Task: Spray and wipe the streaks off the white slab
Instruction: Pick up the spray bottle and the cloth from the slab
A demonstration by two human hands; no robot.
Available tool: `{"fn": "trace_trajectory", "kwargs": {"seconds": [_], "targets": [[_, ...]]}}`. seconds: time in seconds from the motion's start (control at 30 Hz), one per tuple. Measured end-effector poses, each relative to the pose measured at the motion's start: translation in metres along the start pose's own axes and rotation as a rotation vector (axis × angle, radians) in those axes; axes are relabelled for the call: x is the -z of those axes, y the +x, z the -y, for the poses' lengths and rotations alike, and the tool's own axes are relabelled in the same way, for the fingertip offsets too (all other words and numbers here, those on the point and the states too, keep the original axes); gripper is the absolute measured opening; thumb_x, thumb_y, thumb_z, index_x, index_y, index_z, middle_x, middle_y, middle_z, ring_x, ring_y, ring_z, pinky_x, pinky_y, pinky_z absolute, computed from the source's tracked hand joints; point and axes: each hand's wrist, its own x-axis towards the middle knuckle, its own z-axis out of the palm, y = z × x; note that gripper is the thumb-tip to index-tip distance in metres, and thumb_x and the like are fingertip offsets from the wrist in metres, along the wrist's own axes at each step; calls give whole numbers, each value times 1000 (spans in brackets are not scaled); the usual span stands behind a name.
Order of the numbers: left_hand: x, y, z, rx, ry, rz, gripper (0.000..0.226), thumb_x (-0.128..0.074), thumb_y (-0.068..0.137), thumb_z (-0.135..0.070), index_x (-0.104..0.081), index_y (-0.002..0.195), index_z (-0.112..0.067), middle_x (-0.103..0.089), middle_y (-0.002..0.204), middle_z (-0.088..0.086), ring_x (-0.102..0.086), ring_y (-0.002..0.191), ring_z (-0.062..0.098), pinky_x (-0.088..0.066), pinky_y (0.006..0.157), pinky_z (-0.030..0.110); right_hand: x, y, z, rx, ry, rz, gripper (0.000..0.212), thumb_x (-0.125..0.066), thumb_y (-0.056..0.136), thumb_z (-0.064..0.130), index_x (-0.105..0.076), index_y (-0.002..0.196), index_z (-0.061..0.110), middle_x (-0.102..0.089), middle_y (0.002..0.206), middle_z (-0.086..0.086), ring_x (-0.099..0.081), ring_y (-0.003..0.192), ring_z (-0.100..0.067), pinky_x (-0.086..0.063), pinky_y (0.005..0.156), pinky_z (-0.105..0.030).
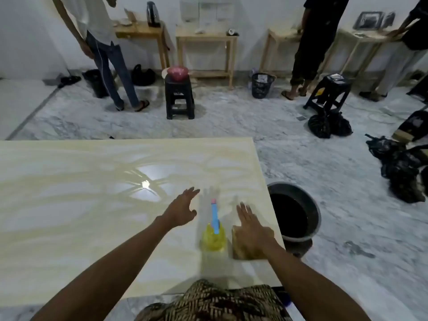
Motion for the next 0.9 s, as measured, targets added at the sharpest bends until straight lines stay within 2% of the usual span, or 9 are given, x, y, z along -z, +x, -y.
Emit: {"fn": "trace_trajectory", "kwargs": {"seconds": [0.07,0.13,0.2,0.33,0.43,0.57,0.7,0.8,0.9], "targets": [[-13,-9,3,-21,-28,50,83,-72,89,-7,-34,163,-13,-34,170,12,-32,158,29,-24,125,31,-24,-10,-13,-27,-89,144,104,10,79,80,6,158,11,16,165,-8,10,153,-29,-9,124,-47],[-28,-22,3,3,-75,105,85,-77,85,-8,-39,161,-13,-42,166,8,-40,154,25,-26,116,19,-53,-24,-28,-61,-190,238,111,-7,78,87,5,158,11,12,166,-12,10,153,-31,-7,123,-48],[-41,-28,3,19,-109,157,90,-82,82,-12,-39,161,-15,-46,164,5,-43,151,23,-29,111,17,-65,-34,-32,-58,-204,241,96,-35,93,69,7,158,11,14,165,-11,13,152,-32,-3,122,-47],[-67,-34,2,7,-195,227,97,-93,75,-29,-43,158,-23,-59,150,0,-56,136,21,-43,106,29,-62,-40,-24,-30,-260,183,74,-19,96,53,-3,159,17,8,167,-9,7,153,-31,-6,122,-44],[-82,-35,-7,31,-346,160,88,-94,74,-40,-49,148,-24,-63,139,-3,-60,130,22,-47,103,33,-61,-39,-23,-47,-184,173,55,-29,107,26,-12,159,21,5,167,-7,6,154,-29,-8,122,-44],[-89,-32,-28,37,-511,-22,102,-92,76,-48,-37,158,-22,-57,142,-7,-56,132,16,-45,102,30,-50,-31,-26,-57,160,-4,40,-42,104,20,-48,143,20,-36,156,-13,-28,147,-34,-31,113,-44],[-98,-26,-56,45,-617,-264,102,-88,83,-37,-27,162,-19,-70,117,-2,-71,97,10,-58,90,32,-6,-35,-13,-167,726,-271,32,-41,107,31,-57,133,22,-62,128,0,-57,119,-22,-43,92,-35],[-110,-24,-69,40,-698,-459,72,-79,92,-30,-42,154,-23,-73,108,2,-71,94,11,-58,82,25,32,-28,-6,-287,1137,-526,30,-43,107,31,-59,130,22,-63,126,1,-58,117,-20,-45,95,-34],[-118,-21,-77,-26,-751,-601,42,-71,99,-19,-57,139,-17,-69,126,6,-68,96,-5,-56,81,16,59,-19,-5,-403,1651,-606,38,-45,104,40,-57,135,22,-64,130,-8,-62,114,-26,-52,97,-44]]}}
